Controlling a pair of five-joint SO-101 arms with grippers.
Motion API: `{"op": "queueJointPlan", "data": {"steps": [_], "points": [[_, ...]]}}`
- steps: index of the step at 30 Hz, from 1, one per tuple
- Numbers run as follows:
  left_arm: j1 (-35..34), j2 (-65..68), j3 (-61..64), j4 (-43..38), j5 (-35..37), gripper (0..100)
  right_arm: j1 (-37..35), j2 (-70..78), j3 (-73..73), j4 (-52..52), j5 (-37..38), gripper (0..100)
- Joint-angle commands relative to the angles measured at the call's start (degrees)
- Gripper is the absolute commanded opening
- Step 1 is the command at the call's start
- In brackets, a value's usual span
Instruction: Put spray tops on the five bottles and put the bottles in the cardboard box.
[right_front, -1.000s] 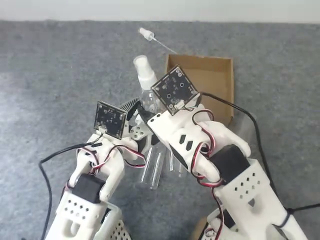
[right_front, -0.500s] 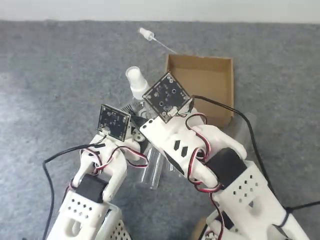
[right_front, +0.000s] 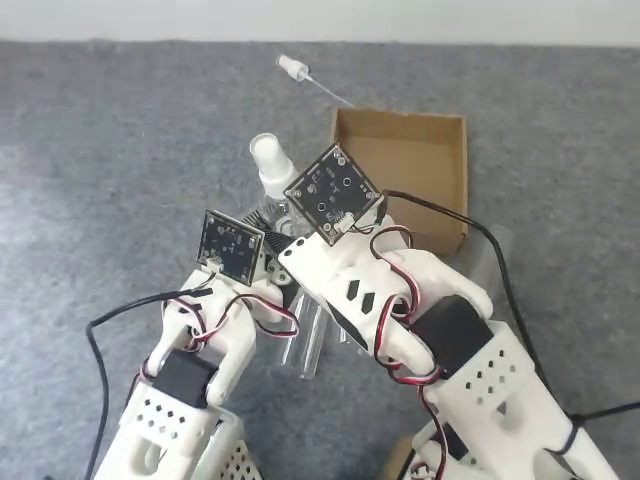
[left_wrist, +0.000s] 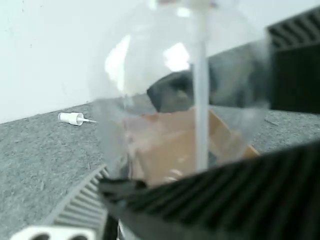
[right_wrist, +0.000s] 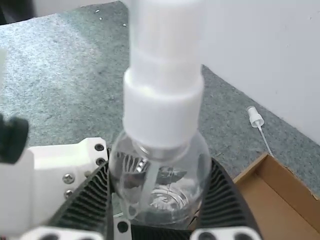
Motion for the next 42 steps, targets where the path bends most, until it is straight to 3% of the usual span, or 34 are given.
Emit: {"op": "queueJointPlan", "data": {"steps": [1,12,19,42], "points": [[-1.4,-0.6,-0.7,-2.5,0.4,5,-1.5,-2.9,-1.7,0.3,0.0,3.3],[-1.4,-0.6,-0.7,-2.2,0.8,1,-1.4,-2.9,-1.9,0.2,0.1,3.5],[-1.4,-0.6,-0.7,-2.2,0.8,1,-1.5,-2.9,-1.6,-2.2,0.1,17.4],[-0.8,-0.3,-0.7,-2.1,0.6,1,-1.3,-11.0,4.3,-9.8,0.0,18.1]]}}
